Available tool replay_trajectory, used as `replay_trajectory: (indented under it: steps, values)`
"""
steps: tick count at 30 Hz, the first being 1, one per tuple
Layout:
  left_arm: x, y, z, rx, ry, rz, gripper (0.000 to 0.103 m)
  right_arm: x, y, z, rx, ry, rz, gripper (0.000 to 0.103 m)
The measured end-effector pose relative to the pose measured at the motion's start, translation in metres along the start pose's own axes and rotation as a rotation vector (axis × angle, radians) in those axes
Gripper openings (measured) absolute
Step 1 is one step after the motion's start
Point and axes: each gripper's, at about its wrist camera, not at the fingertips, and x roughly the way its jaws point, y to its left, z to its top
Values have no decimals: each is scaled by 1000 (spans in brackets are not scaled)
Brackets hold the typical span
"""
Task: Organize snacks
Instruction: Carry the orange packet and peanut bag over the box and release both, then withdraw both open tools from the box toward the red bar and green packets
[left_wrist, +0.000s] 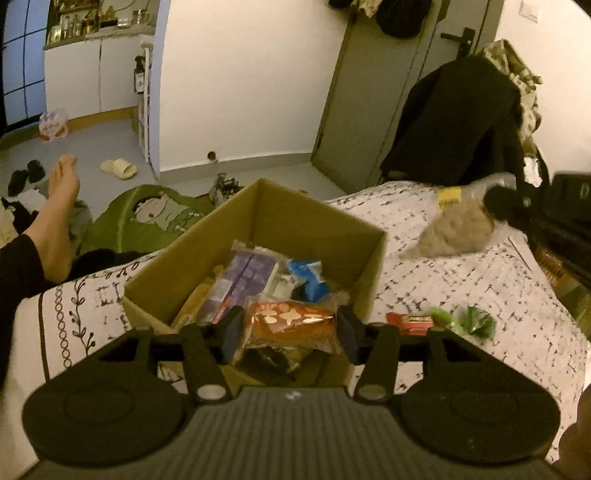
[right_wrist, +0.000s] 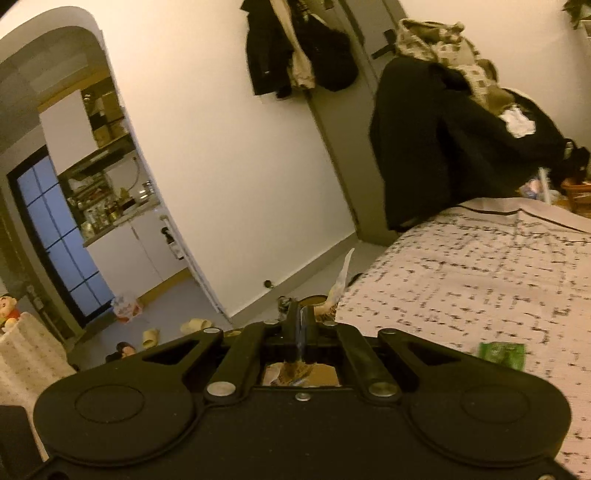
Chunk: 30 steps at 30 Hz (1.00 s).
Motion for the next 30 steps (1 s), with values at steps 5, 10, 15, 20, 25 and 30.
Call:
replay_trajectory:
  steps: [5,10,15,20,25,30]
  values:
    - [-8,12,4,-32,-20,12,65,15,11,-8,-10,28,52,0]
    - [-17,22,7,-64,-39,13,66,24,20,-15,-6,59,96,0]
    - [-20,26,8,-58,-34,35,72,36,29,-23,-1,141,141,10]
    - [-22,25,8,-68,-30,53,83,24,14,-18,45,146,74,42]
    - [-24,16,7,-26,-32,105,83,-5,-10,4,117,121,5,67]
    - [-29,10,13,-9,-42,108,89,-29,-28,13,132,118,-39,85]
